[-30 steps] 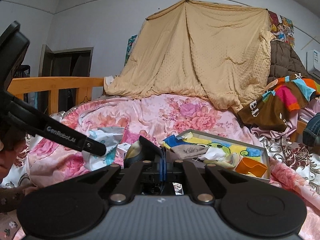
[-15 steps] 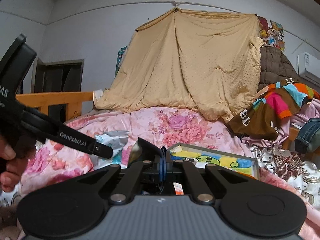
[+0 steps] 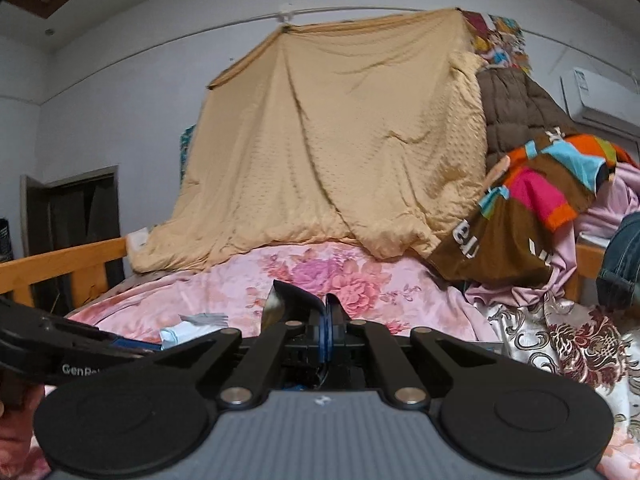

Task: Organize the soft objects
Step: 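Lift and carry the wipes packet and black cloth over the tray with both tools, then open the left tool to drop the packet while the right tool drops the black cloth into the tray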

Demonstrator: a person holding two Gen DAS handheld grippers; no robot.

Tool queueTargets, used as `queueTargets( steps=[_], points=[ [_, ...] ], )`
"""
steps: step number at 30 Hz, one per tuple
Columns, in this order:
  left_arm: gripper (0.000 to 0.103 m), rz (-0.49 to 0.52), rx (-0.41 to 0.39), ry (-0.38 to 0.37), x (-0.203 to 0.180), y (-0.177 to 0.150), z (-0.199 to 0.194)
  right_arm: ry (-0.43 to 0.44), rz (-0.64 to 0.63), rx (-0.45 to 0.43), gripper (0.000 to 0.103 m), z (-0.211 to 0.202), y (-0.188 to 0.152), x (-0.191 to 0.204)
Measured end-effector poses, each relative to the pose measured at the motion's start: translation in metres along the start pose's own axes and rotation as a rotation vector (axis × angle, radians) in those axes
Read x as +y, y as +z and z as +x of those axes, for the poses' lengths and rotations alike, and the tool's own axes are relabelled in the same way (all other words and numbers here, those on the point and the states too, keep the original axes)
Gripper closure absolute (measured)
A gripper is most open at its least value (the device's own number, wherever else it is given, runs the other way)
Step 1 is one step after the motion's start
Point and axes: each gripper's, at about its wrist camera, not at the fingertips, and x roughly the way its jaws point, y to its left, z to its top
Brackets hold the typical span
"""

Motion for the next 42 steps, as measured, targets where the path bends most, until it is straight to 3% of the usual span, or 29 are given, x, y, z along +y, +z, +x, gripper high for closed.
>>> queueTargets(
  steps=[6, 18, 25, 35, 38, 40, 42],
  points=[
    [0.070, 0.036, 0.016, -0.019, -0.015, 0.013, 0.060, -0.030, 0.088, 0.008, 0.102, 0.045, -0.013, -0.042],
    [0.070, 0.019, 0.086, -0.027, -0.034, 0.016, 0.158, -0.083, 0.298, 0.091, 0.102, 0.077, -0.042, -0.092],
    [0.070, -0.041, 0.138, -0.023, -0.039, 0.012, 0.187, -0.142, 0.385, 0.173, 0.101, 0.084, -0.050, -0.114],
    [0.067, 0.015, 0.155, -0.010, -0.055, 0.009, 0.199, -0.169, 0.395, 0.258, 0.093, 0.093, -0.058, -0.118],
    [0.066, 0.022, 0.163, -0.012, -0.056, 0.009, 0.201, -0.174, 0.400, 0.269, 0.086, 0.095, -0.059, -0.119],
    [0.065, 0.020, 0.164, -0.012, -0.057, 0.009, 0.201, -0.177, 0.407, 0.276, 0.070, 0.095, -0.059, -0.120],
    [0.064, 0.012, 0.167, -0.012, -0.057, 0.009, 0.202, -0.177, 0.412, 0.278, 0.064, 0.095, -0.060, -0.122]
  ],
)
